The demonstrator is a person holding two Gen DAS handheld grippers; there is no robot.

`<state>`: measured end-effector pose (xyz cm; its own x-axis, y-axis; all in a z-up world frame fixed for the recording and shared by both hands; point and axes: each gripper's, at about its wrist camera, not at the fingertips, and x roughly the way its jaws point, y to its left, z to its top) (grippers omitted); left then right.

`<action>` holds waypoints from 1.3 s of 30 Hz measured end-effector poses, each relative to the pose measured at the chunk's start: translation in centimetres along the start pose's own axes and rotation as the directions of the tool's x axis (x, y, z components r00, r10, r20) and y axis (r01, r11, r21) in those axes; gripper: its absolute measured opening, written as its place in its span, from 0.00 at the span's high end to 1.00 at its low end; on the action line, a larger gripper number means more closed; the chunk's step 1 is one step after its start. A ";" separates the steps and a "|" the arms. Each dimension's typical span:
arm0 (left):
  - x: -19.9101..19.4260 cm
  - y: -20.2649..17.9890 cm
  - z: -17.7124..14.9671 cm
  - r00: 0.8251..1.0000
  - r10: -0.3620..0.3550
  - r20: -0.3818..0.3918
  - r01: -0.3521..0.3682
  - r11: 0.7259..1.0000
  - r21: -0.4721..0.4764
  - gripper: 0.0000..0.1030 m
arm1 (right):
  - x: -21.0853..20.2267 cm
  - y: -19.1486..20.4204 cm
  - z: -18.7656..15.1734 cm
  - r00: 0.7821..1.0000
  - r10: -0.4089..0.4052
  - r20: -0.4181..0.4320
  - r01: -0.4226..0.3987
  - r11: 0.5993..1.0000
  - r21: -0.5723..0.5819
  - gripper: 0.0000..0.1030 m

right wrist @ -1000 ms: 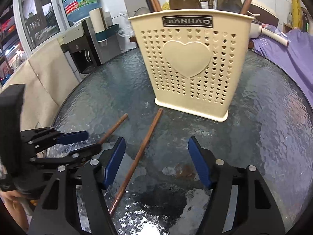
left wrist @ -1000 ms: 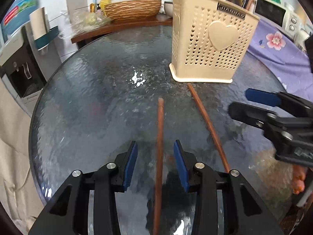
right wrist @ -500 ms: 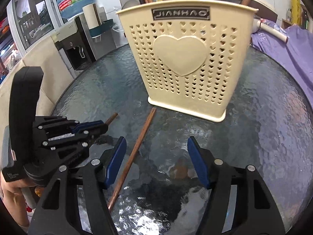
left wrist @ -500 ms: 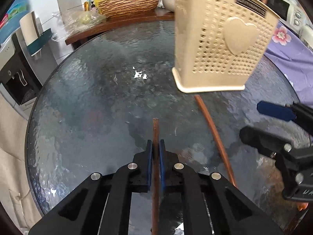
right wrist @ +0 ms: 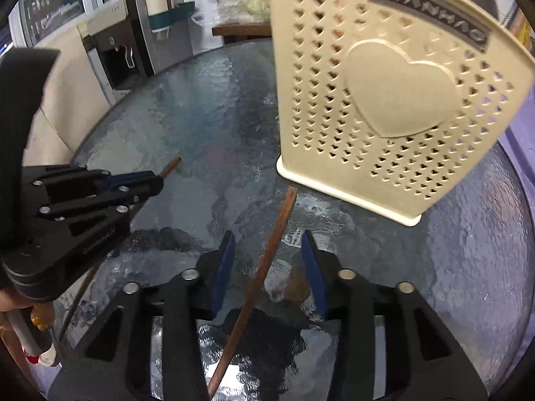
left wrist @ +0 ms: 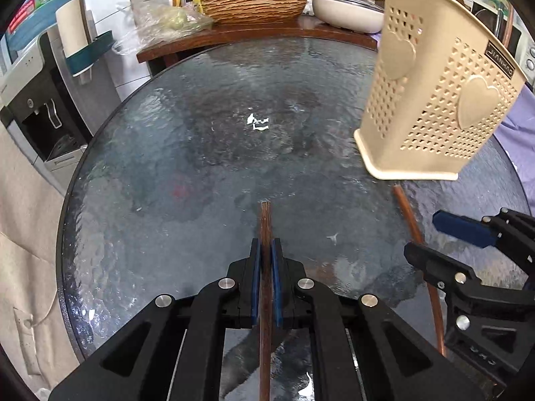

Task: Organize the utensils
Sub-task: 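Grasp a wooden chopstick with the left gripper while the right grasps another wooden chopstick, then lift both wooden chopsticks and carry them above the cream basket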

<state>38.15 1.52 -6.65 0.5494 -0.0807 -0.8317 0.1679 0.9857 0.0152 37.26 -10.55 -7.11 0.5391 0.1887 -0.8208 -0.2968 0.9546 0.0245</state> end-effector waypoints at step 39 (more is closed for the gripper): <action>-9.7 -1.9 -0.2 0.976 -0.061 0.208 0.062 0.998 0.002 0.94 | -8.7 -3.8 -1.0 0.946 0.247 0.212 -0.263 0.963 0.053 0.93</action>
<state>32.32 0.44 1.25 0.6959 -0.1699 -0.6977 0.2033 0.9785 -0.0355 32.90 -16.04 -0.60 0.6035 0.4631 -0.6490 -0.3865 0.8819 0.2699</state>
